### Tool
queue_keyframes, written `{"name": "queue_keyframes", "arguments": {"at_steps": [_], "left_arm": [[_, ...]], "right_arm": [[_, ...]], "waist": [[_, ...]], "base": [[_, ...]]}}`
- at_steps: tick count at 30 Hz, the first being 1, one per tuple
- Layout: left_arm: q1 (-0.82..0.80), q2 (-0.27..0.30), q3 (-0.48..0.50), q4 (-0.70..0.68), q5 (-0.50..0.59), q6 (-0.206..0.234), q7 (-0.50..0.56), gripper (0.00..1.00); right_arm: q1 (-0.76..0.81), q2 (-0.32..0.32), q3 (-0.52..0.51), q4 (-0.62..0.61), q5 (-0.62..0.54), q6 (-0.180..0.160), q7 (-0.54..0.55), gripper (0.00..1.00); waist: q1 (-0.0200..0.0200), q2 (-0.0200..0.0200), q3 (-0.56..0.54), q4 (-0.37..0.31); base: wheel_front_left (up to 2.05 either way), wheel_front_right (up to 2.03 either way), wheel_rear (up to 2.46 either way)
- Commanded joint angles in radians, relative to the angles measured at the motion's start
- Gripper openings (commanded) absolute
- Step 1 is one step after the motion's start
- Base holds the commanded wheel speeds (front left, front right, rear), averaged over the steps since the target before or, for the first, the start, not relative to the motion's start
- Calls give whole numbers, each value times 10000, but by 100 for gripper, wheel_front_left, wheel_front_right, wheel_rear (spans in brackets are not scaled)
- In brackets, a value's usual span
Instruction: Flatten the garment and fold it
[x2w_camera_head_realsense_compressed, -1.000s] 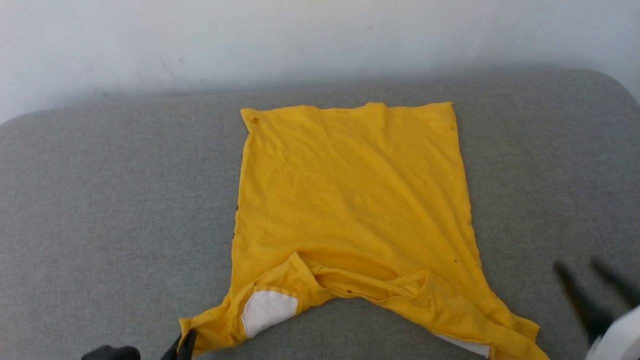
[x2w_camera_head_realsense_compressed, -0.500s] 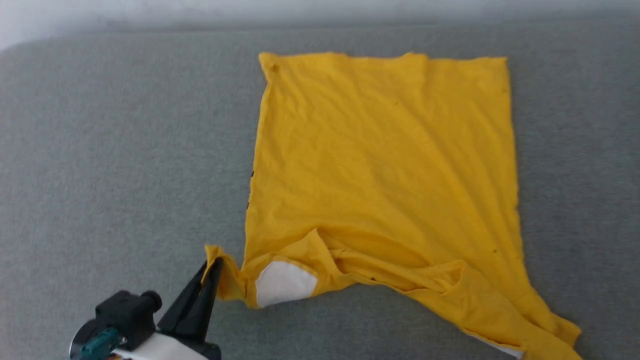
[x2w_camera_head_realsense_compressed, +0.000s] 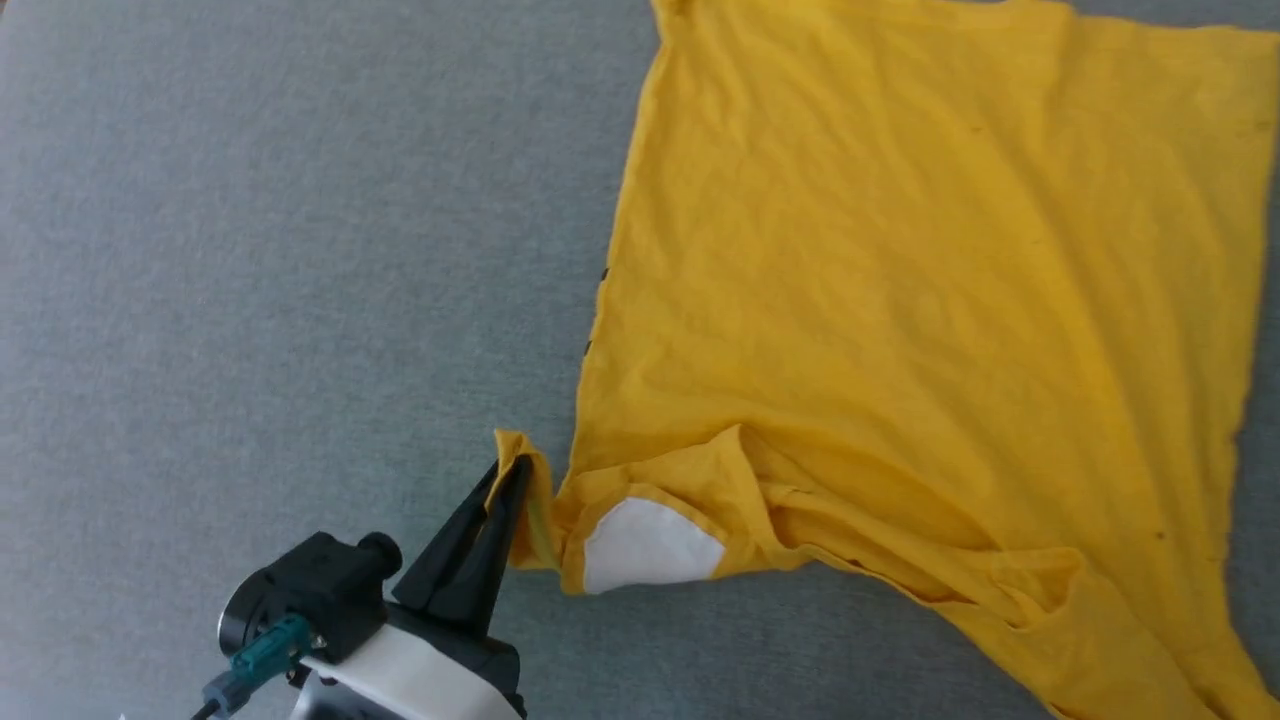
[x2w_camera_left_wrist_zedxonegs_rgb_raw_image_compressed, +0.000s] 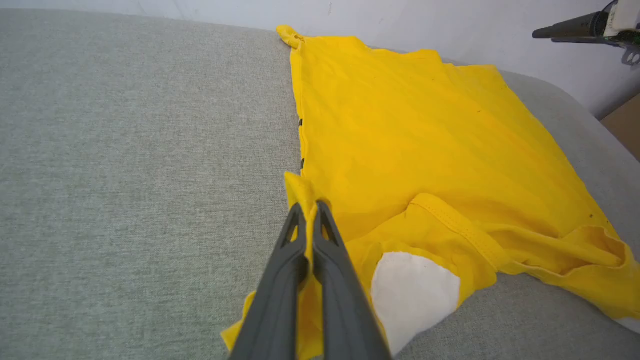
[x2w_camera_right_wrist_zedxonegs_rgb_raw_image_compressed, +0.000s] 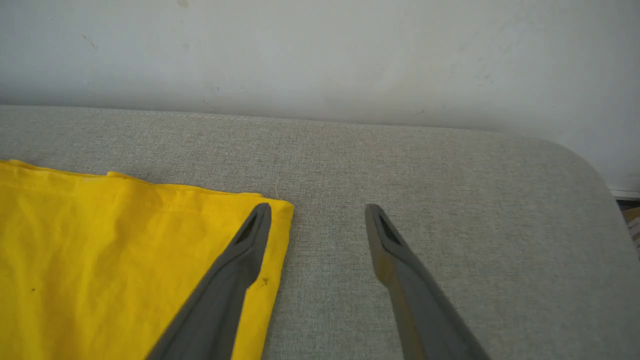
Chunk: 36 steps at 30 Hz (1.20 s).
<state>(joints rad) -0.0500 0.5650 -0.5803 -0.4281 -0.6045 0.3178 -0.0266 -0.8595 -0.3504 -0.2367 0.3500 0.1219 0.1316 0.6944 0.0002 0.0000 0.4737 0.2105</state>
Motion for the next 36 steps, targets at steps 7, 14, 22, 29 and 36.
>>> {"name": "queue_keyframes", "arguments": {"at_steps": [7,14,22,29,36], "left_arm": [[-377,-154,-63,173,124,-102,-26,0],[-479,-140,3,256,117,-56,-14,0],[-120,129,280,354,-11,136,-85,0],[518,416,533,324,-317,309,-109,0],[958,458,560,319,-546,296,-252,0]], "right_arm": [[182,281,-591,578,-414,-9,18,97],[124,585,-821,741,-818,-9,-125,0],[329,623,-469,208,294,-9,-1117,0],[2512,426,-1435,-1600,1558,-9,-1109,0],[6555,1993,-4295,-3991,2128,-9,-684,0]], "waist": [[-2,0,999,1001],[-2,0,843,704],[-2,0,-428,-376],[-2,0,-1744,-1556],[-2,0,-2126,-2411]], "base": [[0,0,0],[0,0,0],[0,0,0],[0,0,0],[0,0,0]]}}
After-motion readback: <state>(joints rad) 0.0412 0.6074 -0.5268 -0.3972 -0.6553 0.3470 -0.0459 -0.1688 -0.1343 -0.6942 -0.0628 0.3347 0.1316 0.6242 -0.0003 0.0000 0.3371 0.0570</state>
